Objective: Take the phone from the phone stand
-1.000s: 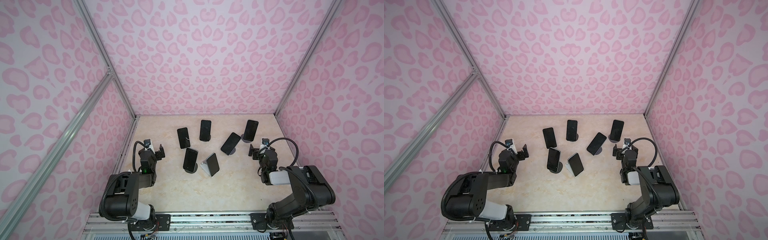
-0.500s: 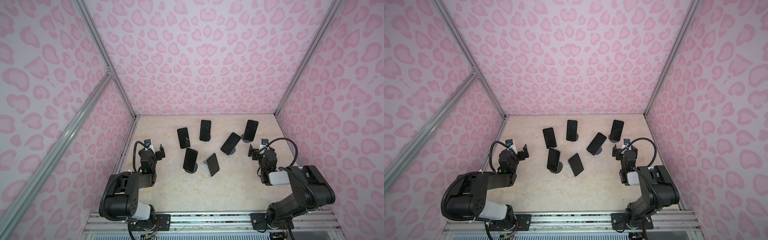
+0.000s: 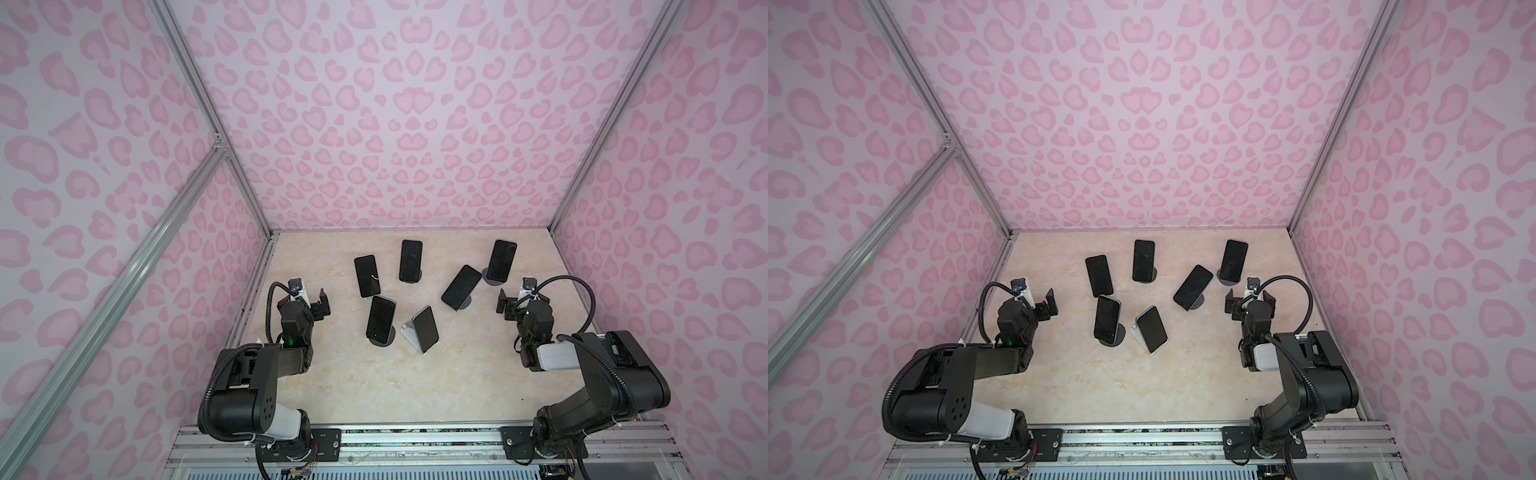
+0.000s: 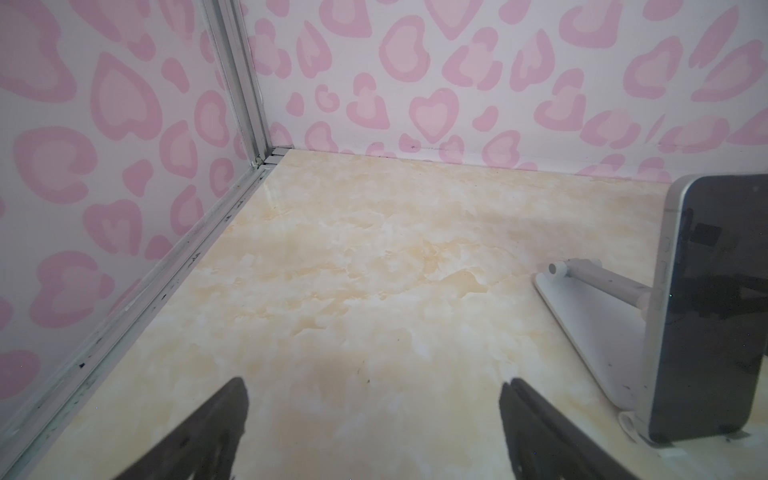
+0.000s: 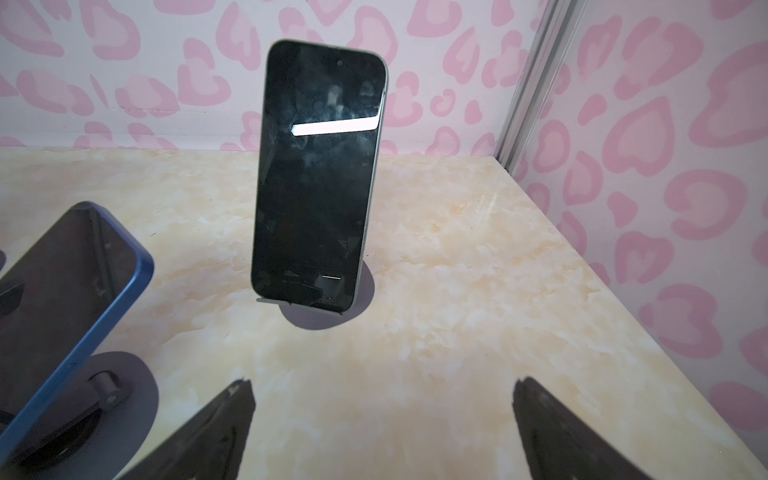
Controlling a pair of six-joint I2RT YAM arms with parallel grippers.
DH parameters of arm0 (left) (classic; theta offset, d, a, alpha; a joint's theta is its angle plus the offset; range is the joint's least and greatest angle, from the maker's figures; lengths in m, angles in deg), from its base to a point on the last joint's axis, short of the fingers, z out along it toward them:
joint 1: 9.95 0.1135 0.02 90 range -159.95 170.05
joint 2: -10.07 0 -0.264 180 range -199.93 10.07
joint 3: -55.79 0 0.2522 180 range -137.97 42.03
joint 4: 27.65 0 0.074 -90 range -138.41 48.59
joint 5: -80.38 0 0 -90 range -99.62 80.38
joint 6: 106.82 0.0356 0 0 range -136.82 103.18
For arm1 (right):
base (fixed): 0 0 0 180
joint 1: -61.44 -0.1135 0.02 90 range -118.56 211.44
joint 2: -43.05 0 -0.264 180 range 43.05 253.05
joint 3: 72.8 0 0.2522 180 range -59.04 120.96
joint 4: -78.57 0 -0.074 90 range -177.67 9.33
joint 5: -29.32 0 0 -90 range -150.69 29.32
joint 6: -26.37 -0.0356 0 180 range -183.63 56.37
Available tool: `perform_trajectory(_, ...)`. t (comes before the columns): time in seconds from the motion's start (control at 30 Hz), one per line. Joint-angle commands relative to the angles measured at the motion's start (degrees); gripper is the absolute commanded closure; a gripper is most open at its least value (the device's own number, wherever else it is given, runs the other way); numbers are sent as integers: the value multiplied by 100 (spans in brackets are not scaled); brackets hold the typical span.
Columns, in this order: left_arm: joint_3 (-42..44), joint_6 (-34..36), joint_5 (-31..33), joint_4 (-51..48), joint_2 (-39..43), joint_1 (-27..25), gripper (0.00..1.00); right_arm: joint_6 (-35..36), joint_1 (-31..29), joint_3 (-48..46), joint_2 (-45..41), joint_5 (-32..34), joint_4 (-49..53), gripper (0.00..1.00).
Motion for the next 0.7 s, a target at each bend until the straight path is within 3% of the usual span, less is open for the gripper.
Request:
perform_trajectory(0.0, -4, 32, 9, 144, 4, 6, 3, 15, -7, -25, 16, 43, -153, 0)
perform_trajectory(0.5, -4, 26, 0, 138, 5, 6, 2, -70, 107, 18, 15, -154, -57, 0)
perform_trajectory(0.67, 7, 24, 2, 151, 8, 5, 2, -220, 346, 70, 13, -583, 30, 0)
